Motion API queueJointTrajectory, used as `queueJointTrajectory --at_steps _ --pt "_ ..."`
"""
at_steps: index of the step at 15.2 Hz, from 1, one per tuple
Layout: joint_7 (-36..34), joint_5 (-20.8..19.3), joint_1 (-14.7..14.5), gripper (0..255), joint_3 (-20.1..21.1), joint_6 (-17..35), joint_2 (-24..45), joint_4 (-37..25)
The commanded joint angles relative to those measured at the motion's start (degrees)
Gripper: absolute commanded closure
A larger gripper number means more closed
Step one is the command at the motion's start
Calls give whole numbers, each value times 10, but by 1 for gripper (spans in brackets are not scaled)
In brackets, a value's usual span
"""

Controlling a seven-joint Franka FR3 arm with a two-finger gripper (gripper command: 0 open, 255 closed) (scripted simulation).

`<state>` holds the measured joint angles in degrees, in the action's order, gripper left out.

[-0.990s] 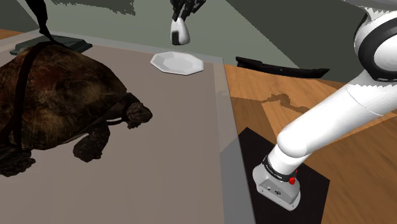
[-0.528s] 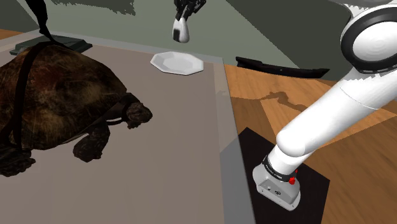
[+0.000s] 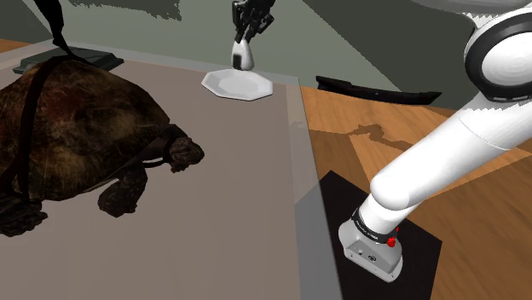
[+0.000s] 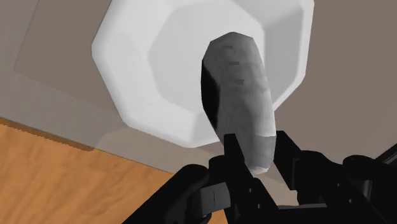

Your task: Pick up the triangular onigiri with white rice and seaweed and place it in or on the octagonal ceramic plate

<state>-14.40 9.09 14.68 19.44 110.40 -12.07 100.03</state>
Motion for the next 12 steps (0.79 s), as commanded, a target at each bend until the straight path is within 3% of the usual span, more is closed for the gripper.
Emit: queueJointTrajectory --at_steps 1,9,12 --pt "2 2 -1 255 0 16 -5 20" --pt "11 10 -3 255 1 76 -16 92" --pt "11 10 -3 255 1 76 -16 92"
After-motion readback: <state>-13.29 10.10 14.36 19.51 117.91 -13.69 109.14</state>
